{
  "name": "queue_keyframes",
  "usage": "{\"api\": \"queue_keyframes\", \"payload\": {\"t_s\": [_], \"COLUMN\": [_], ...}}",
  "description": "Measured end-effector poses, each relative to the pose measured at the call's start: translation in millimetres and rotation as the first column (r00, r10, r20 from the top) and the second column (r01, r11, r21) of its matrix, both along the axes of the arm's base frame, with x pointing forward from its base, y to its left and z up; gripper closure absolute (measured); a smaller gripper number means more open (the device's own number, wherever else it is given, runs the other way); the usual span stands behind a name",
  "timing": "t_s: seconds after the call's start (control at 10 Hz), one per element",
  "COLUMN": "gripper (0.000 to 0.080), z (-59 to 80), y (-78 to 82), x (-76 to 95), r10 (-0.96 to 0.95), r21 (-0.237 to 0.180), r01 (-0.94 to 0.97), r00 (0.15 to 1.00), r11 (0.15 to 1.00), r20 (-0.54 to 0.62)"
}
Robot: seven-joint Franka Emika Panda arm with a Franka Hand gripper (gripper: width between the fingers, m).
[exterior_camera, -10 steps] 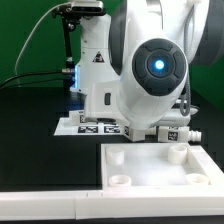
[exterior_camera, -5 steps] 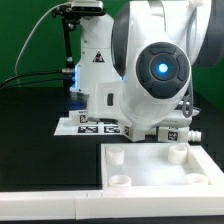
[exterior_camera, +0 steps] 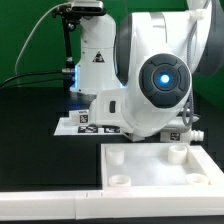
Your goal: Assemble square table
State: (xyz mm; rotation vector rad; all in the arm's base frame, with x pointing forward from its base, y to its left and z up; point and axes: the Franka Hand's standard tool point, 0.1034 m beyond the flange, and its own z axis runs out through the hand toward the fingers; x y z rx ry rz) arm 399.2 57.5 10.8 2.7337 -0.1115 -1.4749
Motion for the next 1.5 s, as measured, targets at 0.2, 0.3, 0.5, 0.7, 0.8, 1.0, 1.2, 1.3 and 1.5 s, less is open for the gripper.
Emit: {"api": "queue_keyframes", "payload": {"t_s": [0.2, 0.3, 0.5, 0.7, 0.8, 1.0, 1.2, 1.3, 1.5], "gripper": [0.0457, 0.0515, 0.0515, 0.0515, 0.0515, 0.0514, 0.0514, 0.0514, 0.0514], "z": [-0.1, 0.1, 5.7, 49.6, 59.3, 57.5, 62.0, 82.8, 118.8], "y": [0.0, 0.0, -1.0, -1.1, 4.7, 4.6, 8.3, 17.1, 32.2], "x": [-0.2, -0.2, 0.9, 31.5, 42.7, 41.5, 52.0, 67.3, 112.8], "r10": [0.0, 0.0, 0.004, 0.016, 0.032, 0.027, 0.027, 0.034, 0.055], "r21": [0.0, 0.0, 0.011, 0.05, 0.05, 0.049, 0.049, 0.059, 0.085], "r01": [0.0, 0.0, -0.004, -0.015, -0.036, -0.039, -0.045, -0.061, -0.113], "r00": [1.0, 1.0, 1.0, 1.0, 0.996, 0.973, 0.945, 0.921, 0.859], "r11": [1.0, 1.0, 1.0, 0.999, 0.998, 0.998, 0.998, 0.996, 0.99], "r20": [-0.001, -0.001, -0.009, -0.015, 0.079, 0.228, 0.325, 0.388, 0.509]}}
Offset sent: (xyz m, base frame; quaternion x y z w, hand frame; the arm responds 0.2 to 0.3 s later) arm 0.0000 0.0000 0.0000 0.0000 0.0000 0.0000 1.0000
